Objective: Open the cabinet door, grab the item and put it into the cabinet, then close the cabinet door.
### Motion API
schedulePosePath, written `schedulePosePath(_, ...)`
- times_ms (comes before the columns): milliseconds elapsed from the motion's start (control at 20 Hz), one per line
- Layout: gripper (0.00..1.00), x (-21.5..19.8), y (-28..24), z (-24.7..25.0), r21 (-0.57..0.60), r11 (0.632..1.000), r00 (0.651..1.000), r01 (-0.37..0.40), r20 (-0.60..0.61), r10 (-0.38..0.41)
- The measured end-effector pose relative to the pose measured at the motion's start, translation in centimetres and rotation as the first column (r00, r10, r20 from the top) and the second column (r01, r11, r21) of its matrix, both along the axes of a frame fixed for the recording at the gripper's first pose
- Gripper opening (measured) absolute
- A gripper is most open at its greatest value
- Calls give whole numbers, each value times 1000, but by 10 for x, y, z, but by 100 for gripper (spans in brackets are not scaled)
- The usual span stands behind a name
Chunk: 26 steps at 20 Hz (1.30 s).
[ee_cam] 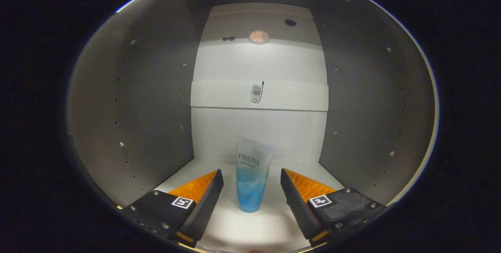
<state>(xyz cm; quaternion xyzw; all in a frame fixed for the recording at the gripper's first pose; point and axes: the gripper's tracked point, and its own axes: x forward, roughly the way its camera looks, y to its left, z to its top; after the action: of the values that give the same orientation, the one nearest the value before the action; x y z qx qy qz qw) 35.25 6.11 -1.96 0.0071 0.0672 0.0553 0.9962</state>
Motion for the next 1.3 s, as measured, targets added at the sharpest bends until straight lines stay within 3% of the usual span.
schedulePosePath(250, 93, -22, -1, 23, 24, 1000, 999, -6, 31, 5)
schedulePosePath(550, 93, -77, -6, 56, 76, 997, 997, -18, 70, 13)
schedulePosePath(1000, 93, -208, -9, 90, 125, 992, 995, -29, 97, 17)
schedulePosePath(1300, 93, -307, -6, 105, 51, 991, 983, -121, 143, 112)
